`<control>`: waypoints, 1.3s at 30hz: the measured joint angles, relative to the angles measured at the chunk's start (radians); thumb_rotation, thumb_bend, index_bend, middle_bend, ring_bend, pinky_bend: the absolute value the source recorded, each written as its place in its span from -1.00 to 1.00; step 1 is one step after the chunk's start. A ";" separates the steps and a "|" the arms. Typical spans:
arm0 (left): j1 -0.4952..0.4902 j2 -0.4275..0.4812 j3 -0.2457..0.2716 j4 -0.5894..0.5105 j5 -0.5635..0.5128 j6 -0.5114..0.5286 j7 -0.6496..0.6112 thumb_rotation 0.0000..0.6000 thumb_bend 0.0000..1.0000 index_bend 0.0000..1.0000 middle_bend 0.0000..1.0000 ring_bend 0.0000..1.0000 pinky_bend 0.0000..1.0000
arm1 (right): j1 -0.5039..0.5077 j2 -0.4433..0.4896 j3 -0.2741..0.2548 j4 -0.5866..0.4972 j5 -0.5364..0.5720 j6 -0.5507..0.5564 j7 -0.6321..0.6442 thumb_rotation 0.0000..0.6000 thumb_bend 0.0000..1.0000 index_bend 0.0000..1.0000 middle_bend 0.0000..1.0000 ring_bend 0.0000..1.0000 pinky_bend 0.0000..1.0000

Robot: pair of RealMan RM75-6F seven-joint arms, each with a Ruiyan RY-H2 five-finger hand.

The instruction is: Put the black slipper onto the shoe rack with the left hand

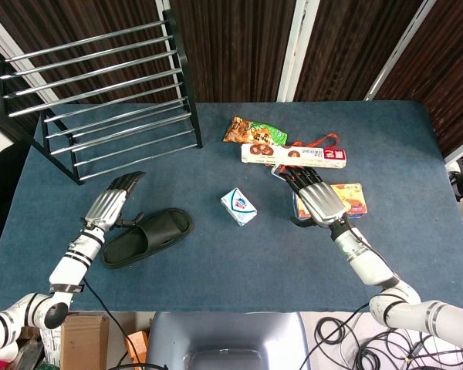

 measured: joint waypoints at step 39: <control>0.353 -0.006 0.219 -0.074 0.088 0.316 0.078 0.89 -0.58 -1.00 -1.00 -1.00 -0.82 | -0.412 0.230 -0.284 -0.022 -0.329 0.521 0.240 1.00 -0.79 -1.00 -1.00 -1.00 -1.00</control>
